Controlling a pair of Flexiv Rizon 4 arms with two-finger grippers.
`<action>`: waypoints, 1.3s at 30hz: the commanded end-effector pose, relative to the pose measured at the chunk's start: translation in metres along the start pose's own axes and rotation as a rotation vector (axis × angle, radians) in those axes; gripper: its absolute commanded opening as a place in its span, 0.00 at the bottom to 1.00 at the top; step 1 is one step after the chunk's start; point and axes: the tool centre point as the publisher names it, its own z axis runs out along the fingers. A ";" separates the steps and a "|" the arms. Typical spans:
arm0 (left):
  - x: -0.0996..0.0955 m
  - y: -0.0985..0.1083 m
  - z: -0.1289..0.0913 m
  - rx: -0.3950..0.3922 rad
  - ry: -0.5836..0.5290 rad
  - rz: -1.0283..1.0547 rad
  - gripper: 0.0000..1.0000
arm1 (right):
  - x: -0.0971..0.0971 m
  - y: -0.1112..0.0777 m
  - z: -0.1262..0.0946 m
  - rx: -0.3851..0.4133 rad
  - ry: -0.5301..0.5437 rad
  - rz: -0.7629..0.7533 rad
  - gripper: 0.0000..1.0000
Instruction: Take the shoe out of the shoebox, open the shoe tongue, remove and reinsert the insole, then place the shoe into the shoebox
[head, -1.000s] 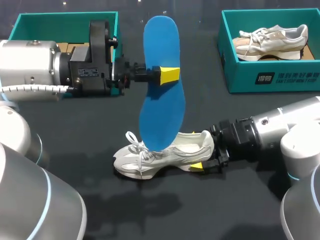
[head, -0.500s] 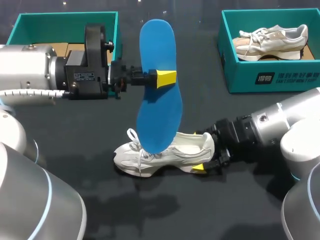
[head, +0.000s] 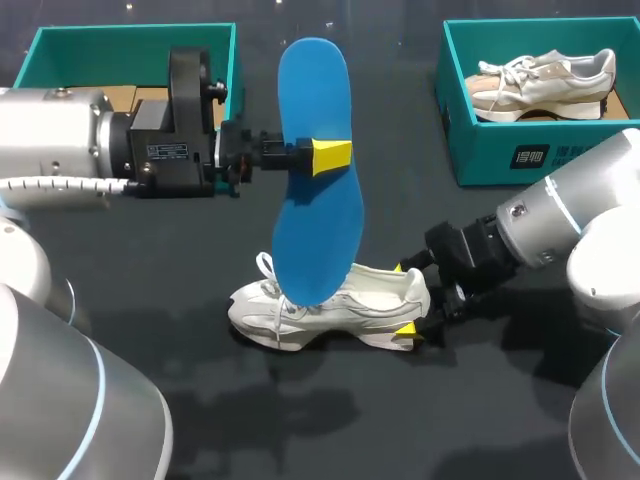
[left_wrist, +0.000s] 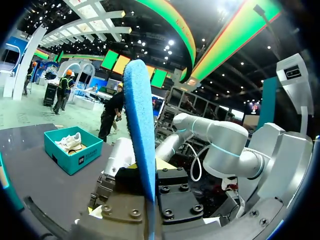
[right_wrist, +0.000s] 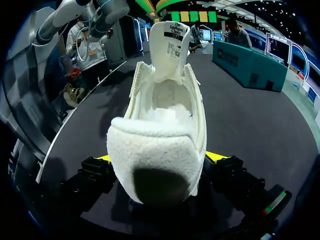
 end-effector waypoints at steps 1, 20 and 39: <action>0.001 0.000 0.003 0.004 -0.002 0.001 0.00 | 0.003 0.005 -0.009 0.181 0.003 0.019 1.00; 0.001 0.000 0.003 0.004 -0.002 0.001 0.00 | 0.007 0.018 -0.030 0.406 -0.022 0.112 1.00; 0.001 0.000 0.003 0.004 -0.002 0.001 0.00 | 0.007 0.018 -0.030 0.406 -0.022 0.112 1.00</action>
